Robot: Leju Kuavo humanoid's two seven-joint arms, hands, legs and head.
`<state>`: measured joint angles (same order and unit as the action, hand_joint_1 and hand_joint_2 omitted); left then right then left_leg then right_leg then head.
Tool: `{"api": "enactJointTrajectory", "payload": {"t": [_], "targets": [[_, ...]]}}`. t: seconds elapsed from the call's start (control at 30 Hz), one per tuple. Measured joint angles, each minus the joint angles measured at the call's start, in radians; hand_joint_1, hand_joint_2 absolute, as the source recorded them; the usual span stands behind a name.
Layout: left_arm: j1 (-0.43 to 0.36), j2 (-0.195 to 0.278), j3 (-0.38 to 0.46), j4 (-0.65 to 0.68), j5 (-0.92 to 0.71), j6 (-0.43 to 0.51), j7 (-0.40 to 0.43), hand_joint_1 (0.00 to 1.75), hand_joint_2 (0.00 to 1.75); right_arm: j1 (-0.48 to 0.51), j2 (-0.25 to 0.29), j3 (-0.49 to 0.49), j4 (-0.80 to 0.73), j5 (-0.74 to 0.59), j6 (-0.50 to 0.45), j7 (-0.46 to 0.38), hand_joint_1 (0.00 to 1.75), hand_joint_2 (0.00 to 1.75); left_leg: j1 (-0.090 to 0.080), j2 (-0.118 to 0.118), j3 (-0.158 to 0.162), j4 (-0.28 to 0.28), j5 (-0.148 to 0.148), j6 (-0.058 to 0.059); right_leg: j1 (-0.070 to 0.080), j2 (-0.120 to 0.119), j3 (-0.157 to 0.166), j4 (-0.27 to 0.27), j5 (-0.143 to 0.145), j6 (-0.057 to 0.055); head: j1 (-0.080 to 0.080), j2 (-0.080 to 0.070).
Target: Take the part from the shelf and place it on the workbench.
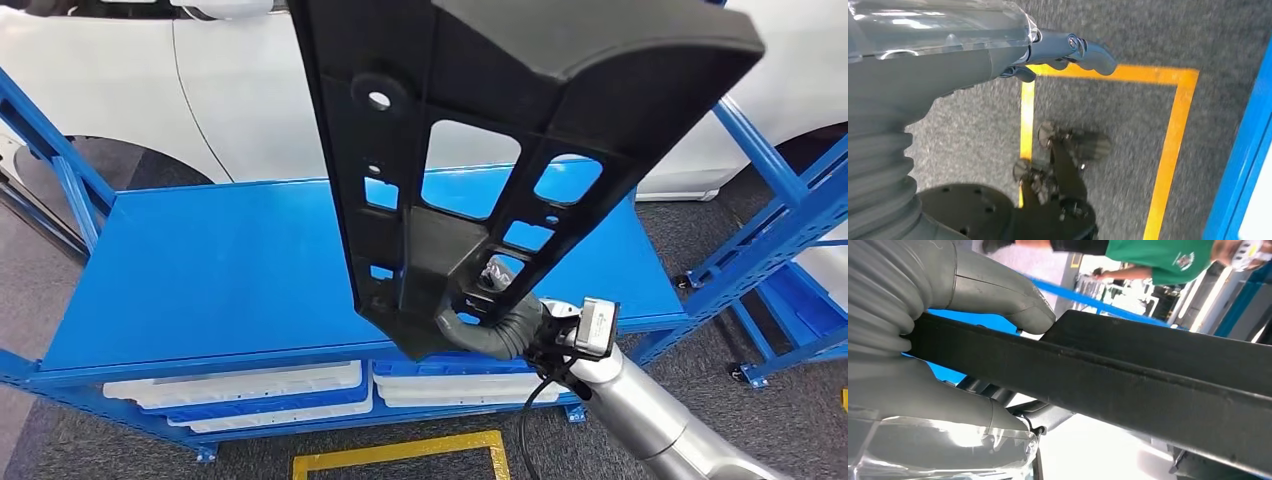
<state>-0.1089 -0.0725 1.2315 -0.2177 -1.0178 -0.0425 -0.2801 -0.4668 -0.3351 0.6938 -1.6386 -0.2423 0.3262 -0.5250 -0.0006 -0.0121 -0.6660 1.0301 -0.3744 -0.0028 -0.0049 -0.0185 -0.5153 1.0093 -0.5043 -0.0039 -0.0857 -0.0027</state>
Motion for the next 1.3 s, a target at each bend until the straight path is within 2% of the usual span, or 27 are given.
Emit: {"api": "enactJointTrajectory", "payload": {"t": [0.07,0.13,0.17,0.2,0.23,0.3,0.37,0.43,0.5,0.53,0.57,0.63,0.67,0.7,0.73,0.77,0.83,0.9,0.93,1.0,1.03,1.1,1.17,1.2,1.23,1.27,1.3], "targets": [[0.001,0.002,0.001,0.0,-0.001,-0.002,0.008,0.0,1.75,0.03,-0.001,-0.013,-0.013,-0.009,0.031,-0.007,1.75,1.75,0.001,0.0,-0.021,0.053,-0.065,-0.011,-0.004,-0.005,-0.017,-0.011,0.024,-0.015,0.0,0.0],[0.002,0.003,0.001,0.0,-0.002,-0.001,0.016,0.0,1.75,0.064,-0.002,-0.026,-0.027,-0.014,0.048,-0.024,1.75,1.75,0.004,0.001,-0.049,0.172,-0.163,-0.02,-0.001,-0.008,-0.04,-0.011,0.045,-0.02,0.0,0.0],[0.002,0.003,0.001,0.0,-0.004,-0.001,0.019,0.0,1.75,0.079,-0.002,-0.033,-0.031,-0.015,0.051,-0.035,1.75,1.75,0.005,0.001,-0.057,0.229,-0.19,-0.024,0.0,-0.009,-0.053,-0.01,0.054,-0.021,0.0,0.0],[0.002,0.003,0.001,0.0,-0.006,0.0,0.021,0.0,1.75,0.092,-0.002,-0.04,-0.035,-0.016,0.053,-0.044,1.75,1.75,0.007,0.002,-0.054,0.264,-0.194,-0.027,0.0,-0.009,-0.066,-0.009,0.063,-0.02,0.0,0.0],[0.003,0.003,0.001,0.0,-0.007,0.001,0.023,0.0,1.75,0.101,-0.002,-0.047,-0.04,-0.017,0.055,-0.053,1.75,1.75,0.008,0.002,-0.037,0.266,-0.178,-0.029,0.0,-0.008,-0.08,-0.007,0.073,-0.018,0.0,0.0],[0.002,0.005,0.001,0.0,-0.01,0.001,0.023,0.0,1.75,0.114,-0.002,-0.063,-0.053,-0.022,0.06,-0.065,1.75,1.75,0.014,0.0,0.049,0.168,-0.133,-0.03,0.0,-0.005,-0.107,-0.001,0.091,-0.011,0.0,0.0],[0.0,0.006,0.001,0.0,-0.013,0.001,0.018,0.0,1.75,0.121,-0.002,-0.082,-0.072,-0.027,0.07,-0.069,1.75,1.75,0.013,-0.006,0.145,0.031,-0.13,-0.022,0.0,-0.001,-0.125,0.005,0.108,0.0,0.0,0.0],[0.001,0.008,0.001,0.0,-0.017,-0.001,0.011,0.0,1.75,0.125,-0.003,-0.1,-0.089,-0.029,0.078,-0.068,1.75,1.75,0.006,-0.012,0.174,-0.027,-0.139,-0.007,-0.003,0.002,-0.131,0.004,0.125,0.012,0.0,0.0],[0.002,0.011,0.001,0.0,-0.02,-0.003,0.007,0.0,1.75,0.132,-0.002,-0.115,-0.103,-0.029,0.085,-0.068,1.75,1.75,0.004,-0.009,0.163,-0.033,-0.121,0.011,-0.008,0.005,-0.137,0.004,0.13,0.024,0.0,0.0],[0.001,0.012,0.0,0.0,-0.021,-0.005,0.006,0.0,1.75,0.136,-0.002,-0.123,-0.11,-0.03,0.088,-0.068,1.75,1.75,0.004,-0.007,0.155,-0.035,-0.11,0.022,-0.01,0.007,-0.146,0.018,0.11,0.028,0.0,0.0],[0.0,0.013,0.0,0.0,-0.022,-0.006,0.005,0.0,1.75,0.14,0.0,-0.13,-0.117,-0.03,0.091,-0.068,1.75,1.75,0.004,-0.005,0.146,-0.038,-0.097,0.031,-0.011,0.008,-0.158,0.05,0.072,0.03,0.0,0.0],[-0.001,0.016,0.0,0.0,-0.023,-0.008,0.006,0.0,1.75,0.149,0.002,-0.146,-0.128,-0.031,0.098,-0.068,1.75,1.75,0.001,-0.002,0.118,-0.038,-0.074,0.041,-0.012,0.009,-0.192,0.171,-0.031,0.031,0.0,0.0],[-0.001,0.018,0.0,0.0,-0.023,-0.01,0.008,0.0,1.75,0.154,0.002,-0.153,-0.131,-0.033,0.102,-0.067,1.75,1.75,-0.002,-0.001,0.103,-0.037,-0.062,0.042,-0.013,0.009,-0.205,0.238,-0.064,0.032,0.0,0.0],[-0.001,0.019,0.0,0.0,-0.023,-0.01,0.01,0.0,1.75,0.159,0.002,-0.161,-0.135,-0.035,0.106,-0.067,1.75,1.75,-0.004,-0.001,0.087,-0.036,-0.051,0.042,-0.012,0.009,-0.207,0.284,-0.073,0.032,0.0,0.0],[0.0,0.02,0.0,0.0,-0.023,-0.011,0.013,0.0,1.75,0.165,0.002,-0.167,-0.138,-0.039,0.109,-0.067,1.75,1.75,-0.005,0.0,0.07,-0.036,-0.039,0.041,-0.012,0.009,-0.194,0.299,-0.061,0.03,0.0,0.0],[0.0,0.02,0.0,0.0,-0.023,-0.011,0.016,0.0,1.75,0.168,0.002,-0.172,-0.142,-0.043,0.11,-0.065,1.75,1.75,-0.006,0.0,0.055,-0.035,-0.028,0.04,-0.01,0.009,-0.163,0.276,-0.034,0.027,0.0,0.0],[0.0,0.02,0.0,0.0,-0.023,-0.011,0.021,0.0,1.75,0.172,0.002,-0.183,-0.153,-0.053,0.11,-0.059,1.75,1.75,-0.007,0.001,0.03,-0.035,-0.008,0.035,-0.004,0.007,-0.056,0.14,0.001,0.016,0.0,0.0],[0.001,0.02,0.0,0.0,-0.023,-0.011,0.026,0.0,1.75,0.171,0.003,-0.195,-0.164,-0.061,0.111,-0.053,1.75,1.75,-0.005,0.003,0.017,-0.037,0.012,0.026,0.005,0.005,0.035,0.0,-0.01,0.007,0.0,0.0],[0.001,0.02,0.0,0.0,-0.022,-0.011,0.028,0.0,1.75,0.171,0.003,-0.199,-0.168,-0.064,0.113,-0.051,1.75,1.75,-0.003,0.005,0.014,-0.04,0.022,0.02,0.01,0.006,0.054,-0.036,-0.017,0.005,0.0,0.0],[0.002,0.02,0.0,0.0,-0.021,-0.009,0.034,0.0,1.75,0.173,0.003,-0.204,-0.17,-0.066,0.117,-0.047,1.75,1.75,0.001,0.005,0.011,-0.048,0.035,0.009,0.012,0.006,0.052,-0.053,-0.001,-0.001,0.0,0.0],[0.002,0.02,0.0,0.0,-0.02,-0.007,0.036,0.0,1.75,0.174,0.003,-0.205,-0.17,-0.066,0.119,-0.046,1.75,1.75,0.002,0.005,0.006,-0.041,0.022,0.002,0.01,0.004,0.048,-0.06,0.01,-0.006,0.0,0.0],[0.003,0.02,0.0,0.0,-0.018,-0.004,0.04,0.0,1.75,0.176,0.003,-0.207,-0.17,-0.061,0.122,-0.047,1.75,1.75,0.004,0.004,-0.021,0.033,-0.057,-0.009,0.003,-0.002,0.032,-0.068,0.032,-0.016,0.0,0.0],[0.004,0.02,0.0,0.0,-0.014,-0.004,0.048,0.0,1.75,0.181,0.002,-0.207,-0.169,-0.052,0.125,-0.053,1.75,1.75,0.008,0.005,-0.058,0.172,-0.145,-0.02,0.003,-0.004,0.008,-0.063,0.048,-0.019,0.0,0.0],[0.004,0.02,0.001,0.0,-0.011,-0.004,0.054,0.0,1.75,0.183,0.001,-0.207,-0.169,-0.048,0.126,-0.055,1.75,1.75,0.01,0.005,-0.066,0.226,-0.16,-0.024,0.003,-0.004,-0.006,-0.058,0.054,-0.017,0.0,0.0],[0.004,0.021,0.003,0.0,-0.007,-0.004,0.061,0.0,1.75,0.186,0.001,-0.207,-0.169,-0.044,0.127,-0.057,1.75,1.75,0.012,0.005,-0.059,0.25,-0.153,-0.027,0.002,-0.004,-0.02,-0.051,0.06,-0.015,0.0,0.0],[0.004,0.022,0.004,0.0,-0.003,-0.005,0.068,0.0,1.75,0.188,0.001,-0.207,-0.168,-0.041,0.126,-0.058,1.75,1.75,0.015,0.005,-0.034,0.236,-0.131,-0.03,0.0,-0.004,-0.034,-0.043,0.064,-0.013,0.0,0.0],[0.003,0.023,0.005,0.0,-0.001,-0.005,0.074,0.0,1.75,0.189,0.001,-0.208,-0.168,-0.038,0.126,-0.059,1.75,1.75,0.017,0.005,0.009,0.185,-0.105,-0.033,-0.002,-0.003,-0.047,-0.033,0.067,-0.01,0.0,0.0]]}}
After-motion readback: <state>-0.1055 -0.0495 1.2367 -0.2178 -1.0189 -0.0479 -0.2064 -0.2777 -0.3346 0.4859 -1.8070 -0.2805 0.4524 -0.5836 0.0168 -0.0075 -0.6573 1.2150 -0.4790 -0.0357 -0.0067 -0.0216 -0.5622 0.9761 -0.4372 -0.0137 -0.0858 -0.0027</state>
